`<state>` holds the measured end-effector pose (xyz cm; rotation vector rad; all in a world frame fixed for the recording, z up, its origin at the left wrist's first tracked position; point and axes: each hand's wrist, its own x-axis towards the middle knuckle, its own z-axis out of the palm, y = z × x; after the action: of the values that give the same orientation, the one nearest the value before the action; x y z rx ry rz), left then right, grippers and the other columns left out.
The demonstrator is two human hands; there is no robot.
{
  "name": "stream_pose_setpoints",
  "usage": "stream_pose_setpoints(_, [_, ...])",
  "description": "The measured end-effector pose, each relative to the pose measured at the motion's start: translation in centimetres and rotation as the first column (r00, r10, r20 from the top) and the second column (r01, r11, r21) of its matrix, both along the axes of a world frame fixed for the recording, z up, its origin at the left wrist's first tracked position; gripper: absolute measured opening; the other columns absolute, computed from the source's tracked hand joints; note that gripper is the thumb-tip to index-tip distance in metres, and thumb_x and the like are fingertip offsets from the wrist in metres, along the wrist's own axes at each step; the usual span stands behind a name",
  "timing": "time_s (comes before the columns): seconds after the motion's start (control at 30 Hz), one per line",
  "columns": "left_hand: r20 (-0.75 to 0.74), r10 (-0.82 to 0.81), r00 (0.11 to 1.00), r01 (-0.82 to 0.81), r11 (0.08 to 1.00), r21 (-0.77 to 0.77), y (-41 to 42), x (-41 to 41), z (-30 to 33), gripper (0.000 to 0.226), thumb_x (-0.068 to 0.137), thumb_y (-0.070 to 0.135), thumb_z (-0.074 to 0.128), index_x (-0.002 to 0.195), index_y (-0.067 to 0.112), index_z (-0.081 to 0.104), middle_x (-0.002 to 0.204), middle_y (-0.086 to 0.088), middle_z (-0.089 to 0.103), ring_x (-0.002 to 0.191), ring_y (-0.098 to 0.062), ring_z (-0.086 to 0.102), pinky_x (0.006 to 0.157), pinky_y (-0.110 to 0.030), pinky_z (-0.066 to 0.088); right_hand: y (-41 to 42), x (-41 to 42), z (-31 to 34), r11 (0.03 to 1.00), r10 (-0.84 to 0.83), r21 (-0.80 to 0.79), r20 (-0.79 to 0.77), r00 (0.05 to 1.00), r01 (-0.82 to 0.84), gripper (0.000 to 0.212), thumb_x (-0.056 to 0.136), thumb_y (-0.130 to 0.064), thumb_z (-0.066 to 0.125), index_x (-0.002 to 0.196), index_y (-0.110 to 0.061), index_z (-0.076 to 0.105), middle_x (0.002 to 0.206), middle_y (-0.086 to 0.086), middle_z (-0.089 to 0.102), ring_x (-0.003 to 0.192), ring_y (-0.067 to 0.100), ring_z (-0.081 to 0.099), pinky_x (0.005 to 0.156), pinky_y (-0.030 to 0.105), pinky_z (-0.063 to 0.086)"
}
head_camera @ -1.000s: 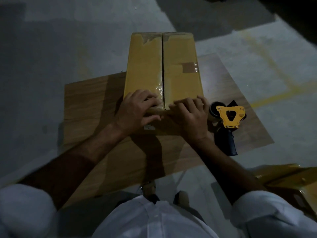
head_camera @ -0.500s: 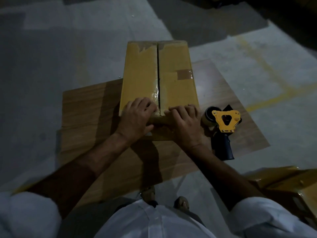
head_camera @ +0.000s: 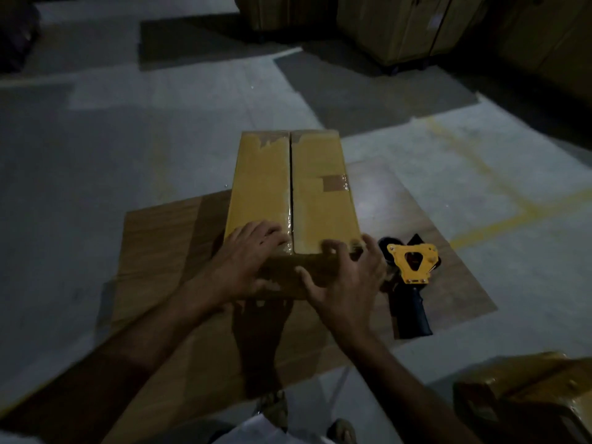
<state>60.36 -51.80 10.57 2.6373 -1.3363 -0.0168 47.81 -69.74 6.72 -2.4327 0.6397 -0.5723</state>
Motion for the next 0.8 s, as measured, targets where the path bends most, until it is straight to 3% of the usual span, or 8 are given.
stream_pose_setpoints(0.1, [0.003, -0.081, 0.997, 0.079, 0.978, 0.191, 2.7, 1.9, 1.1, 0.135, 0.054, 0.034, 0.098, 0.159, 0.044, 0.014, 0.173, 0.002, -0.008, 0.156, -0.026, 0.012, 0.116, -0.047, 0.027, 1.9, 0.5, 1.2, 0.918, -0.076, 0.381, -0.094, 0.993, 0.107, 0.067, 0.077, -0.081, 0.067, 0.136, -0.054, 0.049, 0.160, 0.006, 0.011, 0.148, 0.036, 0.018, 0.116, 0.053, 0.037])
stream_pose_setpoints(0.2, [0.008, -0.195, 0.981, 0.182, 0.926, 0.331, 4.0, 3.1, 2.1, 0.144, 0.064, 0.025, 0.095, 0.163, 0.041, -0.008, 0.170, 0.000, -0.027, 0.158, -0.026, 0.001, 0.122, -0.044, 0.022, 2.0, 1.9, 1.9, 0.825, -0.129, 0.550, -0.043, 0.991, 0.131, 0.049, 0.084, -0.069, 0.070, 0.126, -0.047, 0.058, 0.146, 0.006, 0.029, 0.136, 0.034, 0.039, 0.105, 0.048, 0.051])
stream_pose_setpoints(0.33, [0.139, -0.412, 0.900, 0.317, 0.840, 0.440, 2.6, 4.1, 3.3, 0.115, 0.089, 0.029, 0.076, 0.163, 0.032, -0.012, 0.173, -0.010, 0.005, 0.151, -0.032, 0.024, 0.110, -0.044, 0.047, 0.6, 3.4, 1.7, 0.780, -0.173, 0.621, 0.101, 0.980, 0.073, 0.025, 0.089, -0.044, 0.078, 0.110, -0.039, 0.065, 0.135, 0.005, 0.047, 0.111, 0.017, 0.059, 0.088, 0.027, 0.053])
stream_pose_setpoints(0.43, [0.199, -0.516, 0.833, 0.409, 0.816, 0.408, 1.2, 4.4, 4.3, 0.114, 0.080, 0.050, 0.081, 0.165, 0.023, 0.010, 0.162, -0.016, 0.035, 0.133, -0.032, 0.045, 0.092, -0.039, 0.054, -3.2, 4.8, 1.1, 0.771, -0.025, 0.633, 0.142, 0.990, -0.071, 0.025, 0.090, -0.032, 0.080, 0.115, -0.029, 0.074, 0.134, 0.005, 0.049, 0.100, 0.007, 0.062, 0.089, 0.027, 0.058])
stream_pose_setpoints(0.5, [0.158, -0.570, 0.807, 0.492, 0.795, 0.355, 0.0, 4.0, 4.3, 0.105, 0.085, 0.069, 0.069, 0.163, 0.014, 0.025, 0.154, -0.020, 0.043, 0.126, -0.034, 0.051, 0.092, -0.042, 0.054, -6.6, 6.0, 1.5, 0.713, 0.141, 0.668, 0.161, 0.977, -0.213, 0.023, 0.091, -0.024, 0.080, 0.114, -0.025, 0.077, 0.132, 0.008, 0.056, 0.100, 0.010, 0.068, 0.085, 0.028, 0.059])
stream_pose_setpoints(0.63, [0.128, -0.479, 0.869, 0.432, 0.858, 0.276, -3.0, 1.4, 2.6, 0.111, 0.082, 0.086, 0.056, 0.161, 0.010, 0.033, 0.146, -0.018, 0.048, 0.125, -0.032, 0.049, 0.098, -0.042, 0.048, -9.7, 8.4, 2.6, 0.667, 0.305, 0.671, 0.153, 0.940, -0.325, 0.022, 0.092, -0.009, 0.075, 0.102, -0.027, 0.081, 0.114, -0.013, 0.068, 0.103, -0.003, 0.066, 0.076, 0.015, 0.053])
stream_pose_setpoints(0.73, [0.116, -0.350, 0.930, 0.339, 0.935, 0.103, -5.1, -1.1, 0.8, 0.112, 0.078, 0.087, 0.059, 0.158, 0.010, 0.038, 0.138, -0.015, 0.049, 0.121, -0.031, 0.049, 0.102, -0.046, 0.046, -9.8, 9.8, 2.3, 0.667, 0.270, 0.681, 0.158, 0.950, -0.303, 0.026, 0.095, 0.000, 0.061, 0.104, -0.014, 0.080, 0.129, -0.001, 0.063, 0.117, 0.020, 0.065, 0.084, 0.026, 0.058])
stream_pose_setpoints(0.8, [0.084, -0.231, 0.969, 0.226, 0.972, 0.064, -6.3, -2.7, 0.0, 0.112, 0.077, 0.090, 0.053, 0.159, 0.016, 0.033, 0.142, -0.011, 0.041, 0.127, -0.030, 0.042, 0.108, -0.049, 0.042, -9.7, 10.2, 2.3, 0.678, 0.274, 0.665, 0.166, 0.947, -0.313, 0.029, 0.097, 0.002, 0.054, 0.104, -0.008, 0.080, 0.131, 0.000, 0.055, 0.115, 0.022, 0.063, 0.090, 0.035, 0.060])
